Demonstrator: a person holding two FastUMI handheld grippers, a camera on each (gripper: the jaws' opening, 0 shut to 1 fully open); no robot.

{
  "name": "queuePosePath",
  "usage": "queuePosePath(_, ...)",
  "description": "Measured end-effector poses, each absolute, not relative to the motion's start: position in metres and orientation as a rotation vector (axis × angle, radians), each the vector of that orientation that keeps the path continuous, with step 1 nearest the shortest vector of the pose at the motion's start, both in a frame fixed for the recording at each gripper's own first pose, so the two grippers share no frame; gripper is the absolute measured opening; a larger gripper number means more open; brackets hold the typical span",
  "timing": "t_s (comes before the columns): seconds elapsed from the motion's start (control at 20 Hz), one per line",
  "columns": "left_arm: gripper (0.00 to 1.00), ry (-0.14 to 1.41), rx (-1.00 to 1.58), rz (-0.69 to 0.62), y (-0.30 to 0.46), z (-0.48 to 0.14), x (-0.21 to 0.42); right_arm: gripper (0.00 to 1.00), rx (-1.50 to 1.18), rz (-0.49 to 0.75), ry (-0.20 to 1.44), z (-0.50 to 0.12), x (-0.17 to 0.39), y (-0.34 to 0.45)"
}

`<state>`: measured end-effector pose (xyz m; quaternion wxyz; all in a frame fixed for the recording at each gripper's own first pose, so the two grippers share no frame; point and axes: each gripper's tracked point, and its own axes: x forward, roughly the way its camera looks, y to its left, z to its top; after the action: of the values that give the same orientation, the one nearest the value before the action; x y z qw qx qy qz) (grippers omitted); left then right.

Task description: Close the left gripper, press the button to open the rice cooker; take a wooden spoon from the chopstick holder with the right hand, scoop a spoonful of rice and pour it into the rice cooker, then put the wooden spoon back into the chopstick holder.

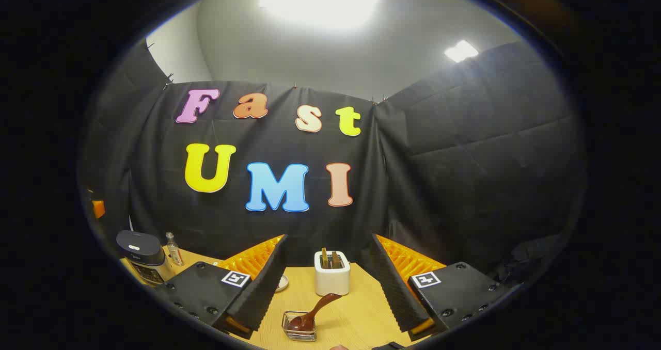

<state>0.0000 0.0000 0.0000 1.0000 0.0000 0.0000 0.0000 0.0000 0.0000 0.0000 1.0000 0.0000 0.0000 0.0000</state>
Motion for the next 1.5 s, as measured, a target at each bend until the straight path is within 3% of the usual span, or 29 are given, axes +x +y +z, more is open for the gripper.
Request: queuePosePath(1.5,0.91,-0.018,-0.013,-0.001,-0.012,0.016,-0.004,0.97,0.025,0.047,0.03,-0.01,0.016,-0.004)
